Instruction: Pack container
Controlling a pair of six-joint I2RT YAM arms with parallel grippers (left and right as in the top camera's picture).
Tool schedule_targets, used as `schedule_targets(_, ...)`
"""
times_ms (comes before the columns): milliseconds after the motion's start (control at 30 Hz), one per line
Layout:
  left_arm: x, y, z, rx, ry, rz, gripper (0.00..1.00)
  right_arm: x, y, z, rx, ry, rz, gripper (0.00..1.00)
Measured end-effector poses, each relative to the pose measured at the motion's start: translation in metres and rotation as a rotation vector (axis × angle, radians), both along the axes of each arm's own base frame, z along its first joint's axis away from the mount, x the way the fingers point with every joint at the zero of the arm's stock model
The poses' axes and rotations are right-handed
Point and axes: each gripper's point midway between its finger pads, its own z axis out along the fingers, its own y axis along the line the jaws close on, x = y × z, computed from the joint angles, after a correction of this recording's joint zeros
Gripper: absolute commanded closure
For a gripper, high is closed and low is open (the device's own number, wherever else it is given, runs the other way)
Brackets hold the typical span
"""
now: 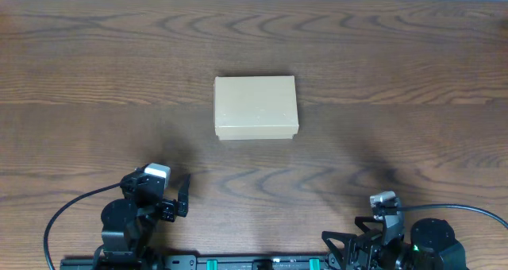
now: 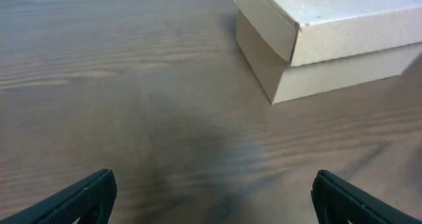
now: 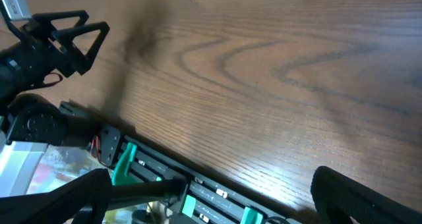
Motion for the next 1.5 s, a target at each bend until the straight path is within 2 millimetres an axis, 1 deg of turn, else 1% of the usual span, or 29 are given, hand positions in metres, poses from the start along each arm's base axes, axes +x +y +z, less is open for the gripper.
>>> schedule_targets(800, 0.0, 0.0, 0.0, 0.0, 0.0, 0.0, 0.05, 0.0, 0.0, 0.0, 0.0, 0.0, 0.0, 0.01)
schedule_targets(900, 0.0, 0.0, 0.0, 0.0, 0.0, 0.0, 0.05, 0.004, -0.002, 0.001, -0.016, -0.022, -0.011, 0.01)
schedule_targets(967, 0.0, 0.0, 0.0, 0.0, 0.0, 0.0, 0.05, 0.012, -0.004, 0.006, -0.023, -0.072, -0.024, 0.01)
schedule_targets(1100, 0.0, 0.0, 0.0, 0.0, 0.0, 0.0, 0.05, 0.037, 0.008, 0.035, -0.011, -0.331, 0.041, 0.01)
schedule_targets(1167, 0.0, 0.001, 0.0, 0.001, -0.001, 0.003, 0.05, 0.046, 0.012, 0.039, -0.029, -0.443, 0.078, 0.01)
schedule_targets(1200, 0.0, 0.001, 0.0, 0.001, -0.001, 0.003, 0.05, 0.049, 0.013, 0.037, -0.045, -0.482, 0.093, 0.01)
schedule_targets(1267, 0.0, 0.001, 0.0, 0.002, -0.001, 0.004, 0.05, 0.056, 0.013, 0.026, -0.085, -0.532, 0.103, 0.01)
schedule_targets(1400, 0.0, 0.001, 0.0, 0.002, -0.001, 0.005, 0.05, 0.069, 0.008, -0.004, -0.163, -0.565, 0.08, 0.01)
schedule_targets(1500, 0.0, 0.001, 0.0, 0.003, -0.001, 0.006, 0.05, 0.075, 0.008, -0.022, -0.198, -0.561, 0.078, 0.01)
